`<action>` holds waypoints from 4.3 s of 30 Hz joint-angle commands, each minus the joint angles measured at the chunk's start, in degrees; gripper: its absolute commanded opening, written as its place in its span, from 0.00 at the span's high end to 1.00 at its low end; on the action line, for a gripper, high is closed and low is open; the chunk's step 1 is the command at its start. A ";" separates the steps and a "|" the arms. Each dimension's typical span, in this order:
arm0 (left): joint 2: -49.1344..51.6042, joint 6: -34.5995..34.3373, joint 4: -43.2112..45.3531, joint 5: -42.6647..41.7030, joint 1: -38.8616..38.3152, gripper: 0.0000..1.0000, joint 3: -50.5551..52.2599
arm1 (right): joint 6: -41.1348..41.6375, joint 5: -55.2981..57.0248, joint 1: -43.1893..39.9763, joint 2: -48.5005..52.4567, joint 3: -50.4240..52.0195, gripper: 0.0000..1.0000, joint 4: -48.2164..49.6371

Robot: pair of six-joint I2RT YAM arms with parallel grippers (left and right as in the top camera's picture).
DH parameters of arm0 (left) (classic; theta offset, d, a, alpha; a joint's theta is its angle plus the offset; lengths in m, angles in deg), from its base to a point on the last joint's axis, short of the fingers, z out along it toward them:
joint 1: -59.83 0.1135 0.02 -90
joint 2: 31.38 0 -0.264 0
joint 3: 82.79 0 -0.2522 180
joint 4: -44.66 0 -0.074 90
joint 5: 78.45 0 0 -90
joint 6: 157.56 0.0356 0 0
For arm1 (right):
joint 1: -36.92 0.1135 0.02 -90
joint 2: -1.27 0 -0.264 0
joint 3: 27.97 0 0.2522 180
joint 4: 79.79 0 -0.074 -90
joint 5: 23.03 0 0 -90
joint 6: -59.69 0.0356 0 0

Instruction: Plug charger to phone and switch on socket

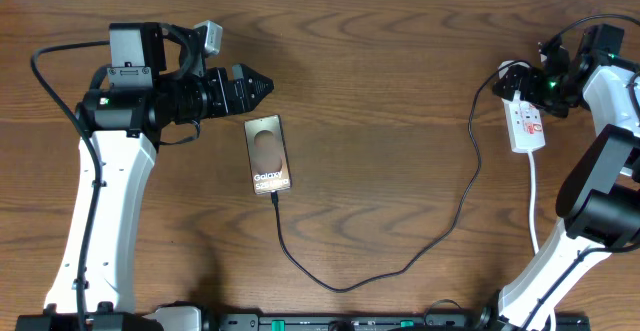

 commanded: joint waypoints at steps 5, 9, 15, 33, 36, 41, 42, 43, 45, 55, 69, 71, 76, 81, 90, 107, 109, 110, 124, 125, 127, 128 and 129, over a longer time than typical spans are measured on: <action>-0.39 1.20 -0.28 0.52 -0.02 0.15 -0.35 | 1.49 -2.32 2.25 -0.42 -0.94 0.01 -0.52; -0.39 1.20 -0.46 0.52 0.00 0.15 -0.35 | 1.92 -2.29 2.99 -0.42 -0.90 0.01 -0.50; -0.39 1.22 -0.48 0.52 -0.02 0.15 -0.35 | 2.14 -2.29 3.34 -0.37 -0.55 0.01 -0.04; -0.39 1.25 -0.70 0.52 -0.02 0.14 -0.35 | 3.89 -5.38 3.41 -0.37 1.97 0.01 2.03; -0.39 1.25 -0.68 0.55 0.00 0.15 -0.35 | 4.07 -5.49 3.50 -0.35 2.23 0.01 2.14; -0.39 1.25 -0.70 0.52 -0.02 0.15 -0.35 | 4.13 -6.71 3.78 -0.31 4.02 0.01 3.61; -0.39 1.25 -0.70 0.52 -0.02 0.15 -0.35 | 4.52 -6.78 3.78 -0.31 4.59 0.01 4.17; -0.39 1.25 -0.70 0.55 -0.02 0.15 -0.35 | 4.92 -6.88 3.78 -0.31 5.20 0.01 4.83; -0.39 1.25 -0.70 0.52 0.00 0.15 -0.35 | 5.14 -7.78 3.78 -0.31 6.62 0.01 6.03; -0.39 1.25 -0.72 0.52 -0.02 0.15 -0.35 | 6.01 -9.49 3.78 -0.31 7.61 0.01 6.56; -0.39 1.25 -0.72 0.52 -0.02 0.15 -0.35 | 6.40 -9.66 5.33 -0.31 7.67 0.01 3.41; -0.39 1.25 -0.76 0.52 -0.02 0.15 -0.35 | 6.40 -9.66 5.73 -0.31 7.76 0.01 3.39; -0.39 1.38 -0.87 0.52 0.00 0.15 -0.35 | 6.45 -9.62 6.56 -0.31 8.07 0.01 4.15; -0.39 1.42 -0.87 0.52 0.00 0.15 -0.35 | 8.09 -9.03 6.27 -0.31 8.04 0.01 4.55; -0.39 1.42 -0.87 0.52 -0.02 0.15 -0.35 | 11.61 -2.08 4.48 -0.61 7.91 0.01 -0.02; -0.39 1.40 -1.03 0.50 -0.02 0.15 -0.35 | 14.14 8.61 2.14 -4.57 7.85 0.01 -5.97; -0.39 1.40 -1.11 0.50 -0.02 0.14 -0.35 | 14.64 8.63 1.84 -4.61 7.85 0.01 -6.47; -0.39 1.40 -1.11 0.50 -0.02 0.15 -0.35 | 15.02 8.70 1.70 -4.61 7.85 0.01 -6.67; -0.39 1.40 -1.11 0.50 -0.02 0.15 -0.35 | 17.99 11.41 0.22 -4.96 7.80 0.01 -10.05; -0.39 1.40 -1.11 0.50 -0.02 0.14 -0.35 | 17.97 11.72 0.22 -5.11 7.74 0.01 -10.32; -0.39 1.40 -1.09 0.50 -0.02 0.15 -0.35 | 17.97 12.41 0.22 -5.51 7.72 0.01 -10.84; -0.39 1.40 -1.09 0.52 -0.02 0.15 -0.35 | 17.99 12.85 0.17 -5.79 7.72 0.01 -11.06; -0.39 1.40 -1.09 0.52 -0.02 0.14 -0.35 | 17.99 13.42 0.17 -6.23 7.72 0.01 -11.28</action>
